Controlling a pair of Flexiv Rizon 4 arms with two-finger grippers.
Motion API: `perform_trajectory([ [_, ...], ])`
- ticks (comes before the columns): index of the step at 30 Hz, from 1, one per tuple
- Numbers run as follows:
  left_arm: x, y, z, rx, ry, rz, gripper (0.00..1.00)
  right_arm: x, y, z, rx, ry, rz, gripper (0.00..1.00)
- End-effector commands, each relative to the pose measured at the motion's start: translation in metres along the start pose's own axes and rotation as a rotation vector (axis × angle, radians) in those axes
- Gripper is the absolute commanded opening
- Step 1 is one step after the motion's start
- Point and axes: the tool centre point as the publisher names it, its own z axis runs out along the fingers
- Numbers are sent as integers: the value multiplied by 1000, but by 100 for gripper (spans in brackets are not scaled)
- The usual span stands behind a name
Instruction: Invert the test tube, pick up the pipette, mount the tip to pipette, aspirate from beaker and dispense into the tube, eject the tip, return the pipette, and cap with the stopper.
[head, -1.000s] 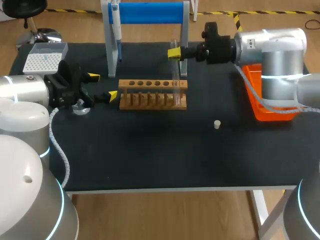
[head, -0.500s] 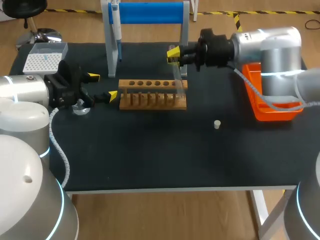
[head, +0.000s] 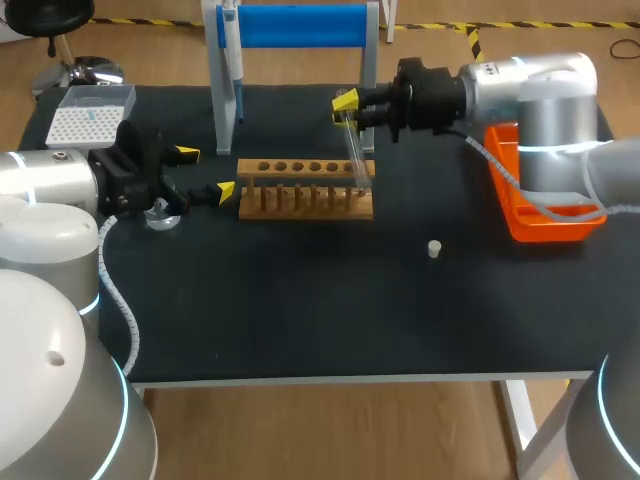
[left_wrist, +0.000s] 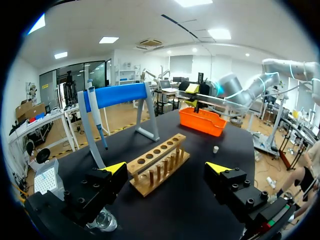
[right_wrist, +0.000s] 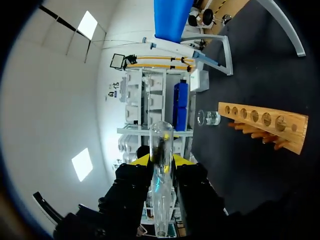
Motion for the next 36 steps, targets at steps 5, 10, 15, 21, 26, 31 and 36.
perform_trajectory([
  [5, 0, 1, 1, 4, 0, 1, 100, 0, -1, 0, -8, -3, 11, 0],
  [10, 0, 1, 1, 4, 0, 1, 100, 0, -2, 0, -19, 14, 21, 0],
  [15, 0, 1, 1, 4, 0, 1, 100, 0, -2, 0, -19, 14, 21, 0],
  [21, 0, 1, 1, 4, 0, 1, 100, 0, -2, 0, -19, 14, 21, 0],
  [26, 4, -2, 1, 35, -2, 64, 100, 0, -2, 0, -19, 14, 21, 0],
  [31, 22, -13, 6, 143, 35, 340, 100, 0, -2, 0, -19, 14, 21, 0],
  [36, 33, -20, 4, 312, 65, 600, 100, 0, -2, 0, -19, 14, 21, 0],
])
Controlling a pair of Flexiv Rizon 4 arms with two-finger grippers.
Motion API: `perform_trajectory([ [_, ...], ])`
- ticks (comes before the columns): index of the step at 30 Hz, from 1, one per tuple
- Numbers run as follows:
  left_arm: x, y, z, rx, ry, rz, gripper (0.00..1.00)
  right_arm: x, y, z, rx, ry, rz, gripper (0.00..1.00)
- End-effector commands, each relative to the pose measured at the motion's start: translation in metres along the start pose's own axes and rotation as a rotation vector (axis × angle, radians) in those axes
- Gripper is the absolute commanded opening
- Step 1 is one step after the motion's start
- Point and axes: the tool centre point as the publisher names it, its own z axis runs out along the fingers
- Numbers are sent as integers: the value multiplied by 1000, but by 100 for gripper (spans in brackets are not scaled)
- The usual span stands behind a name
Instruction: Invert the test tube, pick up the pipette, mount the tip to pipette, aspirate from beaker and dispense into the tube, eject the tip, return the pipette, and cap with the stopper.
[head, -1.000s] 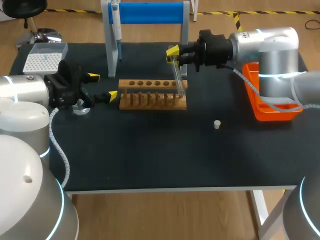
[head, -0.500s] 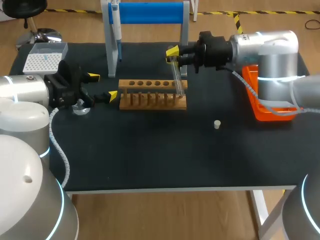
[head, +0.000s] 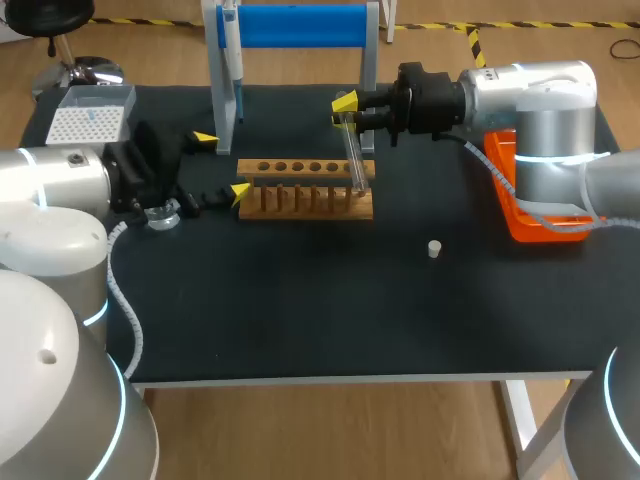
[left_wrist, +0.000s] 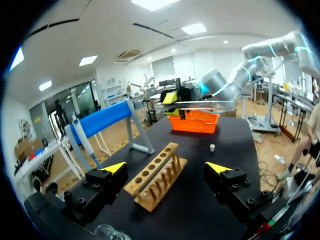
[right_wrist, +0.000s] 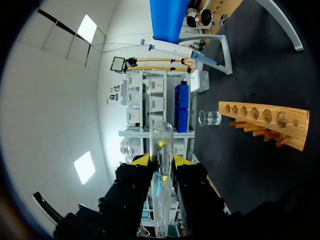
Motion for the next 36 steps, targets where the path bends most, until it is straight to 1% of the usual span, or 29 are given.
perform_trajectory([
  [1, 8, 3, -3, 249, -26, 376, 100, 1, 0, -1, 0, -3, 0, 0],
  [2, 6, 3, -1, 217, -66, 365, 100, 1, 0, -1, 0, -3, 0, 0],
  [3, 1, 2, -1, 224, -57, 300, 100, 1, 0, -1, 0, -3, 0, 0],
  [15, 1, 2, -1, 224, -57, 300, 100, 1, 0, -1, 0, -3, 0, 0],
  [16, 1, 0, -1, 256, -80, 370, 100, 1, 0, -1, 0, -3, 0, 0],
  [17, 0, -2, 0, 309, -88, 416, 100, 1, 0, -1, 0, -3, 0, 0],
  [18, 1, -4, 1, 336, -87, 464, 100, 1, 0, -1, 0, -3, 0, 0],
  [19, 1, -7, 3, 343, -85, 537, 100, 1, 0, -1, 0, -3, 0, 0],
  [22, 4, -12, 8, 370, -69, 657, 100, 1, 0, -1, 0, -3, 0, 0],
  [23, 6, -16, 10, 379, -70, 730, 100, 1, 0, -1, 0, -3, 0, 0],
  [24, 7, -18, 11, 392, -67, 756, 100, 1, 0, -1, 0, -3, 0, 0],
  [26, 11, -24, 14, 442, -49, 848, 100, 1, 0, -1, 0, -3, 0, 0],
  [27, 13, -27, 15, 472, -42, 882, 100, 1, 0, -1, 0, -3, 0, 0],
  [28, 14, -29, 16, 482, -36, 901, 100, 1, 0, -1, 0, -3, 0, 0],
  [29, 16, -33, 18, 504, -24, 950, 100, 1, 0, -1, 0, -3, 0, 0],
  [33, 19, -45, 23, 539, -6, 1053, 100, 1, 0, -1, 0, -3, 0, 0],
  [34, 20, -48, 25, 559, -3, 1081, 100, 1, 0, -1, 0, -3, 0, 0],
  [36, 20, -54, 28, 559, -10, 1136, 100, 1, 0, -1, 0, -3, 0, 0],
])
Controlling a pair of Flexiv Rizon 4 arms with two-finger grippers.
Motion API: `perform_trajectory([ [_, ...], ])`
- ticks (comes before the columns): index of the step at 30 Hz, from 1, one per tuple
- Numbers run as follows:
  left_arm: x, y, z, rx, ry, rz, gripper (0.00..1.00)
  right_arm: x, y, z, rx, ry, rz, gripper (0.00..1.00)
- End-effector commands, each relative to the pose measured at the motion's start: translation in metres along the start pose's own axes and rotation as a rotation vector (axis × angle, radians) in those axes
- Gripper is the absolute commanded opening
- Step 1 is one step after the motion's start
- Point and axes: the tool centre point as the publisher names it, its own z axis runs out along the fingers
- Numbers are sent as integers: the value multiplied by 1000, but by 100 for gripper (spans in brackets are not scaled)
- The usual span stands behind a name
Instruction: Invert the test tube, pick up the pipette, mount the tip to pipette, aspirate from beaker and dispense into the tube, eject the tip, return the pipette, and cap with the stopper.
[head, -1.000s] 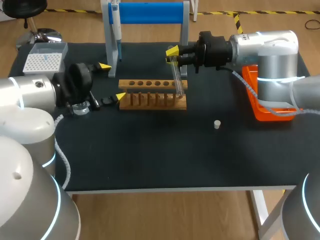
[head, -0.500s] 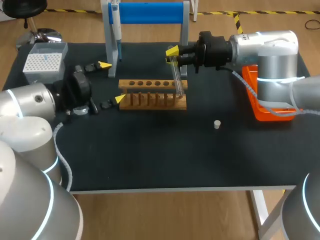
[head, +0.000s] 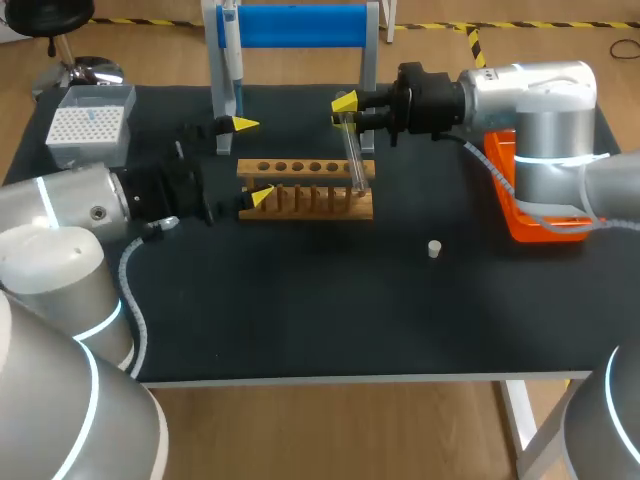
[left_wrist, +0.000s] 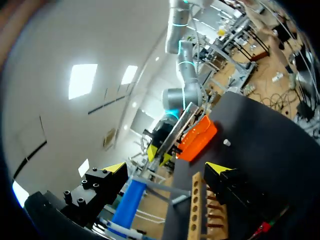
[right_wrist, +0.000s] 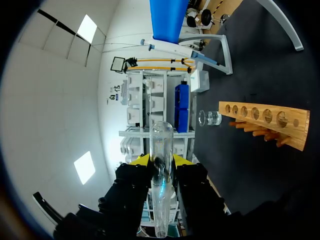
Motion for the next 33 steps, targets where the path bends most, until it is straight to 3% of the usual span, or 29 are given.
perform_trajectory([
  [1, -3, 3, 11, 193, 12, 279, 100, 1, 0, -1, 1, -4, 0, 0],
  [10, -4, 3, 36, 188, 8, 445, 100, 1, 0, -1, 1, -4, 0, 0],
  [20, -1, -5, 62, 258, -2, 523, 100, 1, 0, -1, 1, -4, 0, 0],
  [33, 13, -39, 82, 347, 32, 564, 100, 1, 0, -1, 1, -4, 0, 0],
])
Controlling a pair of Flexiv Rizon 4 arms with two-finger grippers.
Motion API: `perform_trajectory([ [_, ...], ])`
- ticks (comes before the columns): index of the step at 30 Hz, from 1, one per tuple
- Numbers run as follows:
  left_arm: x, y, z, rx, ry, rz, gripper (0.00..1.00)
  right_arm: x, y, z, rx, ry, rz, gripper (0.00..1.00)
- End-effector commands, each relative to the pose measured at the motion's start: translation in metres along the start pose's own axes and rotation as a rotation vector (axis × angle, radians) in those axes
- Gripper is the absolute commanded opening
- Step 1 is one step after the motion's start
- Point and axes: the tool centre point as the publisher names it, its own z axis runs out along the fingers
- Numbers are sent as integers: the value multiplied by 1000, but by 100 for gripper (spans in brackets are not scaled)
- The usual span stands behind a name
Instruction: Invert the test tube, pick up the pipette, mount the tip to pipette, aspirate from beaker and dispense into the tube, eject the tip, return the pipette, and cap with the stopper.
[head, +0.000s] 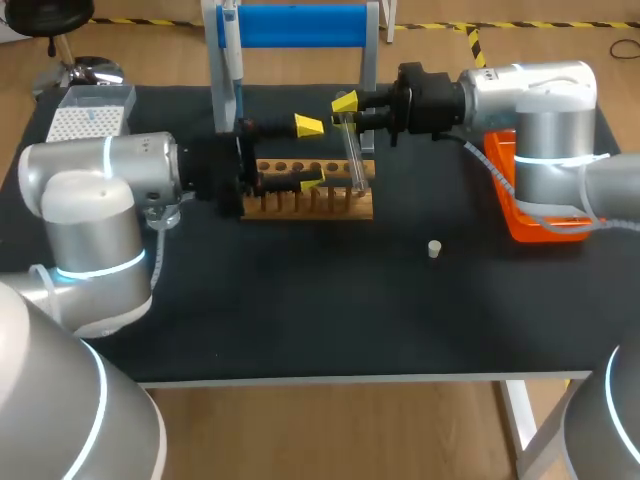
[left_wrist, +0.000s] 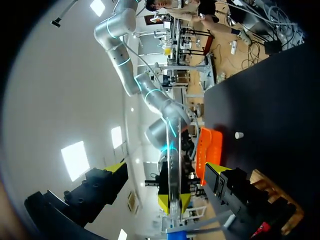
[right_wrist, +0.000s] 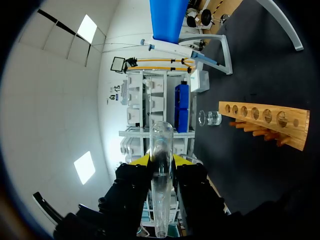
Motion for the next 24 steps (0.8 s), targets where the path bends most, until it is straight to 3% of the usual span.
perform_trajectory([
  [1, 2, -6, 10, 1, 25, 10, 100, 1, 0, -1, 1, -3, 0, 0],
  [12, 7, -16, 38, 25, 56, 3, 100, 1, 0, -1, 1, -3, 0, 0],
  [24, 4, -14, 58, 34, 63, -4, 100, 1, 0, -1, 1, -3, 0, 0],
])
